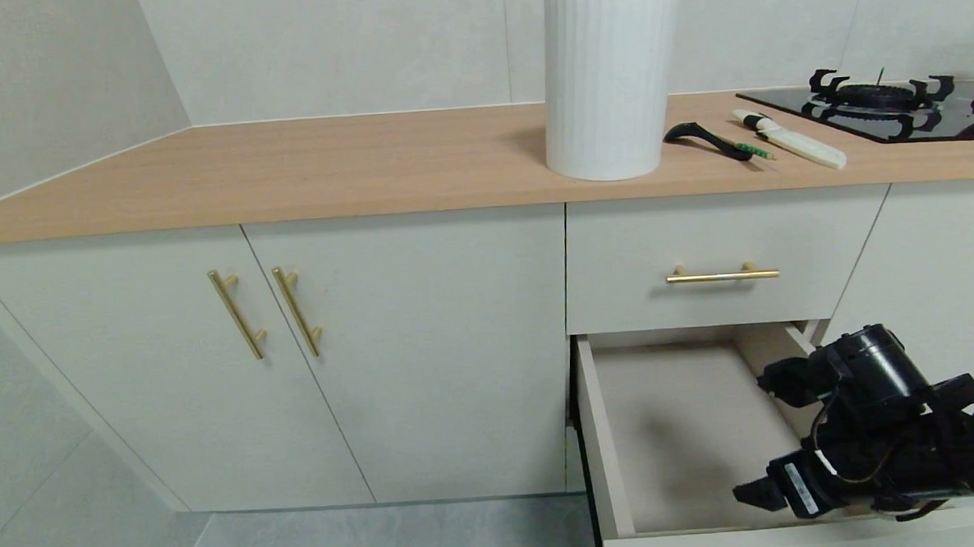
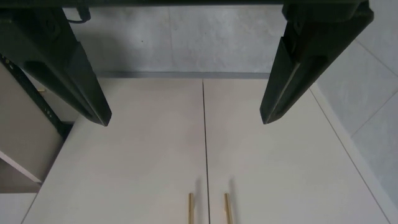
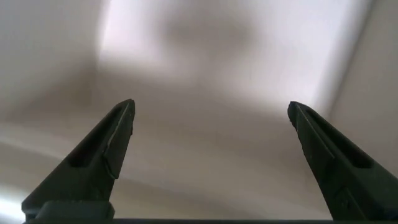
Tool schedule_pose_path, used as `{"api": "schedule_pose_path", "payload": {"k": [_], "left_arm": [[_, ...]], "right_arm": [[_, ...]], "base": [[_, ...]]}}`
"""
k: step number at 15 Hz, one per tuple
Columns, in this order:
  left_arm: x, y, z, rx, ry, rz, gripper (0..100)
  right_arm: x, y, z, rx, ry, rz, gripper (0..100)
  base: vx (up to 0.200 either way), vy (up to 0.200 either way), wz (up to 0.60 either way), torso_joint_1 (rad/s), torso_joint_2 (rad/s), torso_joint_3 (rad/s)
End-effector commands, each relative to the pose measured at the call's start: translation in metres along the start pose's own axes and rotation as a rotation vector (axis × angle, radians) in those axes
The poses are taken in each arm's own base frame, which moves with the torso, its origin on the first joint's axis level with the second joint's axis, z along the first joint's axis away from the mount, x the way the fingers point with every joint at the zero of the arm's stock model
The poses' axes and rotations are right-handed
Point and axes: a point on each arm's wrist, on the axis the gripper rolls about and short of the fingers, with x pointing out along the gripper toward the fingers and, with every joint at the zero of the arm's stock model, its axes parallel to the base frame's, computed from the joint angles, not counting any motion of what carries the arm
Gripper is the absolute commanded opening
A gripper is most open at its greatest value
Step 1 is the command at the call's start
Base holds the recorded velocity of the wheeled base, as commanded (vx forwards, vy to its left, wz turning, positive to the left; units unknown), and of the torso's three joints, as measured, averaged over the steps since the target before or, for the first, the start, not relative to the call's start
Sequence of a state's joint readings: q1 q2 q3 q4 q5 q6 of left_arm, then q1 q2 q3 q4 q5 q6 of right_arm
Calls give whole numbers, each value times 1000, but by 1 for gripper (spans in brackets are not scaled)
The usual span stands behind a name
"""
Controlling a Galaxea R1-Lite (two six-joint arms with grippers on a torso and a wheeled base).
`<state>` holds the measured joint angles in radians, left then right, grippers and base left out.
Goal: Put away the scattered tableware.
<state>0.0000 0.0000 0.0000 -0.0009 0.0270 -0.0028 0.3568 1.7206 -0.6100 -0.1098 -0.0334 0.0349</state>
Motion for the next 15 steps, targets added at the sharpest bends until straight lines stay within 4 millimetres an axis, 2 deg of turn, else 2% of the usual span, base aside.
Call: {"api": "schedule_pose_path", "payload": {"k": [1, 10, 12, 15], "left_arm": [[0, 0, 0, 0, 1, 1, 100], [0, 0, 0, 0, 2, 1, 100], [0, 0, 0, 0, 1, 1, 100], [0, 0, 0, 0, 1, 1, 100]], "right_arm": [[-19, 8, 1, -60, -17, 20, 100], [-35, 27, -29, -243, 220, 52, 100], [-39, 26, -35, -300, 278, 36, 100], [-41, 26, -31, -313, 272, 18, 100]], "base": [[0, 0, 0, 0, 0, 0], [0, 0, 0, 0, 0, 0], [0, 0, 0, 0, 0, 0], [0, 0, 0, 0, 0, 0]]}}
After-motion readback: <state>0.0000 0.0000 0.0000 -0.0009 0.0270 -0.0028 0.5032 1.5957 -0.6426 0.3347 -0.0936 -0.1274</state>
